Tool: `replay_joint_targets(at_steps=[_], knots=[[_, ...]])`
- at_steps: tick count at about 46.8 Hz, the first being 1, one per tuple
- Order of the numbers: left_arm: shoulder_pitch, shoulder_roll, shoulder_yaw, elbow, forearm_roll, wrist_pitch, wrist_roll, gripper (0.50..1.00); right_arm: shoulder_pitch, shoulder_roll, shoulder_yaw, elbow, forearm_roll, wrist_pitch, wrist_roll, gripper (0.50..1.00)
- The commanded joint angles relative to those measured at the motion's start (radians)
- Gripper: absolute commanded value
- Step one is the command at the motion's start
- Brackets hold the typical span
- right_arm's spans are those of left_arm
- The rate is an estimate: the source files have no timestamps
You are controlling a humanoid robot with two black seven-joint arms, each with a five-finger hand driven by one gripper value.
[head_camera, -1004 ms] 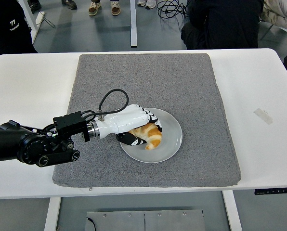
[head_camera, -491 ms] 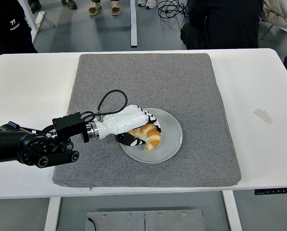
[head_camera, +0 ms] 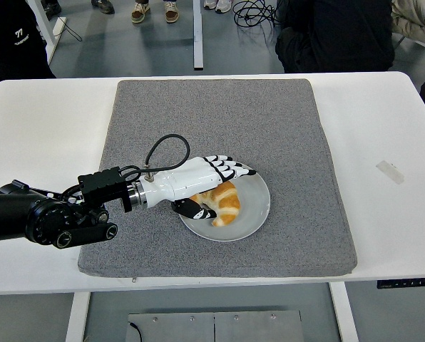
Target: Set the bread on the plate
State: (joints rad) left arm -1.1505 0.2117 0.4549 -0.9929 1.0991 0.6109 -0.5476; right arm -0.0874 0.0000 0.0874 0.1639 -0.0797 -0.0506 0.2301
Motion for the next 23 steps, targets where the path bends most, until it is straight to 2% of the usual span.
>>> replay_joint_targets(at_steps=[1,11,17,23], knots=[[-0.001,0.0,-0.001,-0.001,-0.001,0.0,0.0,0.966,0.0,0.0,0.0,0.0,0.0,0.0,0.0,1.0],[-0.012,0.002,-0.009,-0.016,-0.015,0.0,-0.011,0.966,0.0,0.0,0.0,-0.001,0.0,0.0,0.0,1.0],[-0.017,0.015,-0.013,-0.05,-0.016,0.0,-0.063,0.966,0.0,0.0,0.0,-0.001,0.0,0.0,0.0,1.0],[-0.037,0.041,-0.016,-0.104,-0.018,0.0,-0.063,0.966,0.0,0.0,0.0,0.0,0.0,0.0,0.0,1.0]])
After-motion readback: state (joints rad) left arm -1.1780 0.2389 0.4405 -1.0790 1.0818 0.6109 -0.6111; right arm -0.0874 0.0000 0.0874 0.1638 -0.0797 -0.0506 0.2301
